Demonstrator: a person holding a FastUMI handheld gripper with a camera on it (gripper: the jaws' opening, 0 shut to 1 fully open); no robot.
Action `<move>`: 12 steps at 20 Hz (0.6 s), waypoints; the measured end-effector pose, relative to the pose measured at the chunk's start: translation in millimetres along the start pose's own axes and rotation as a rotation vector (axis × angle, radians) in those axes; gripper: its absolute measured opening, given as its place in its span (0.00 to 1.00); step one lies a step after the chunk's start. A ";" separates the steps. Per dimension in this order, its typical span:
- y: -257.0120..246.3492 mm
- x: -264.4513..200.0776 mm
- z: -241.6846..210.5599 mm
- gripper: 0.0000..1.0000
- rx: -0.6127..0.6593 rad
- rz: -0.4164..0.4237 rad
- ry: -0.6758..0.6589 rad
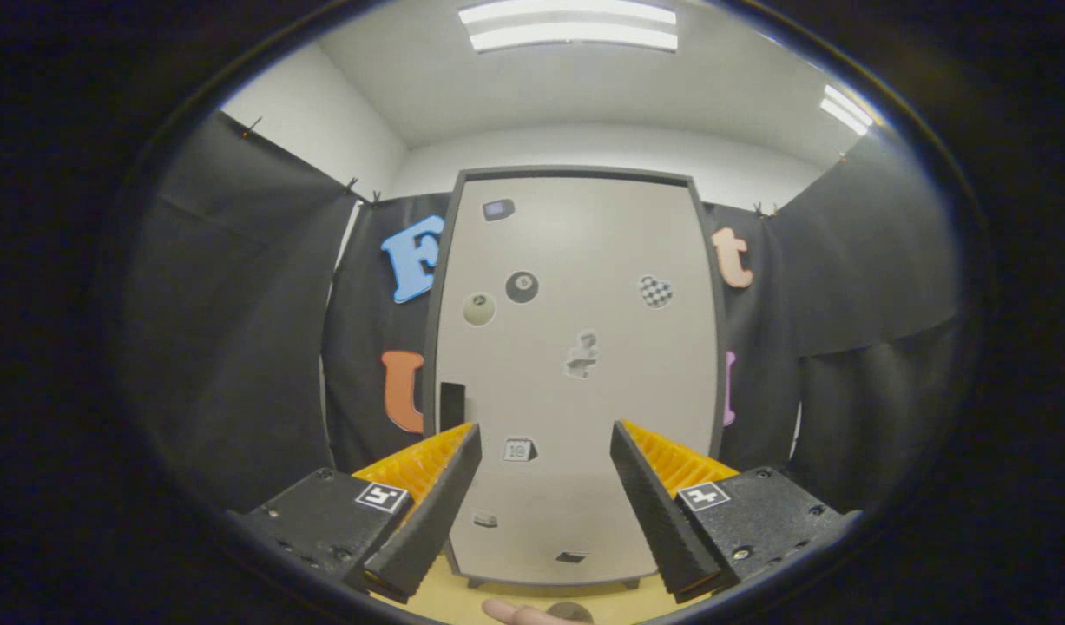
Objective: Open the shoe cabinet door, grab the shoes and put them into the shoe cabinet, then close the shoe cabinet door.
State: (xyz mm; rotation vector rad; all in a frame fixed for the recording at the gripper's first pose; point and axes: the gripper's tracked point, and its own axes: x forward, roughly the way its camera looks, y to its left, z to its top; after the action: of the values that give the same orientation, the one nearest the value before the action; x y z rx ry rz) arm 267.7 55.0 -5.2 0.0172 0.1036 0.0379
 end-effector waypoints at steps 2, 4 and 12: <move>21.0 23.1 -6.9 0.98 0.012 0.038 0.030; 36.6 41.6 -19.1 0.98 -0.010 0.046 0.063; 67.0 109.4 -47.7 0.98 0.018 0.060 0.170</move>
State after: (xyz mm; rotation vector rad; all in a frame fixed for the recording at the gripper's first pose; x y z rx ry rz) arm 369.1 126.9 -62.6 0.0353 0.2733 0.0981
